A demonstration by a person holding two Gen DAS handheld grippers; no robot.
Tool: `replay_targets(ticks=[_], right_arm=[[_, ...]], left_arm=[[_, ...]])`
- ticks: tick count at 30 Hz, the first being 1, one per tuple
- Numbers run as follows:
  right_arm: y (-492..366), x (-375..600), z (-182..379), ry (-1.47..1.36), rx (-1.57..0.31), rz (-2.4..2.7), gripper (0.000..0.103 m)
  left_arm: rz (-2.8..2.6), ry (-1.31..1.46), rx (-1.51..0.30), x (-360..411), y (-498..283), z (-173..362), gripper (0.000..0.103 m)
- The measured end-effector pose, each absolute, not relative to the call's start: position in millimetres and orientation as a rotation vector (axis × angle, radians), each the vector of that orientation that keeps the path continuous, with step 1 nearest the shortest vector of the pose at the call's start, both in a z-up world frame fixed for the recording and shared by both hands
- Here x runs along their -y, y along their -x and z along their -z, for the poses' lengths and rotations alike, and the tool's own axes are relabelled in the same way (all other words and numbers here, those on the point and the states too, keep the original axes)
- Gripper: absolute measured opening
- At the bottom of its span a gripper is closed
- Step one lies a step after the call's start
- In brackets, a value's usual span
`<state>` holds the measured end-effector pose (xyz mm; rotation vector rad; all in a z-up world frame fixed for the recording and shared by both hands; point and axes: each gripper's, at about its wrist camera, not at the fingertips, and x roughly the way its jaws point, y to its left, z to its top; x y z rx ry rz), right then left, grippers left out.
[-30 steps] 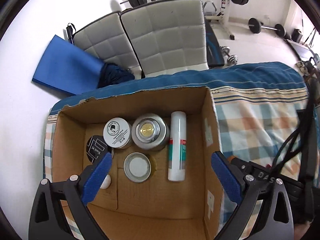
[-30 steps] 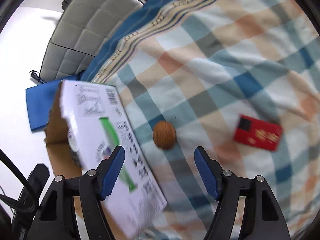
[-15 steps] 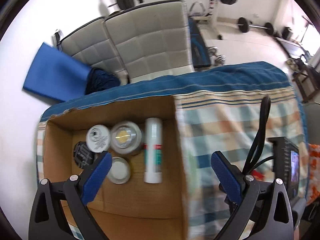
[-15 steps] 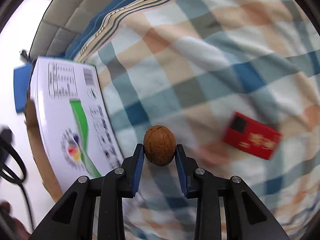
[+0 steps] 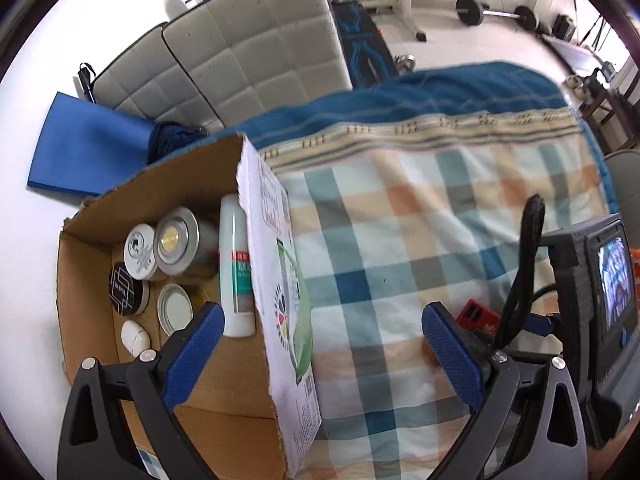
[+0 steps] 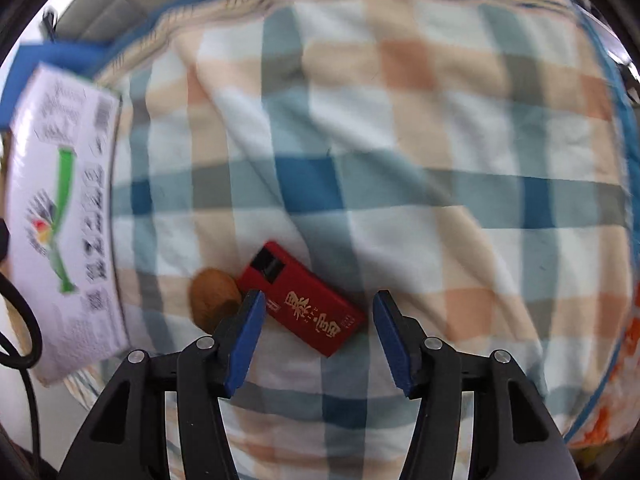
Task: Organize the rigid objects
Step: 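Grasp the walnut with the left tool while right grasps the red pack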
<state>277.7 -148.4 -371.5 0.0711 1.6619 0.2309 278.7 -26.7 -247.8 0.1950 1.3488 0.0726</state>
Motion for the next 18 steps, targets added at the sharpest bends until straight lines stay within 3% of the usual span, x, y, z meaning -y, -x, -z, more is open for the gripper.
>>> replay_targets(ticks=[4, 10, 15, 18], right_arm=[[-271.2, 140.8, 374.0, -0.044, -1.625, -0.262, 0.054], [-246.2, 188.1, 369.1, -0.159, -1.659, -0.187, 0.016], [-235.0, 199.2, 365.5, -0.230, -1.611, -0.308, 0.017], [-236.4, 178.6, 361.0, -0.107, -1.572, -0.359, 0.034]], left_arm=[[-0.085, -0.188, -1.360, 29.4, -275.5, 253.2, 0.101], [-0.041, -0.165, -1.359, 48.2, -267.9, 251.6, 0.101], [-0.062, -0.190, -1.361, 52.3, -262.6, 253.3, 0.101], [-0.091, -0.190, -1.376, 45.6, -263.1, 257.8, 0.101]])
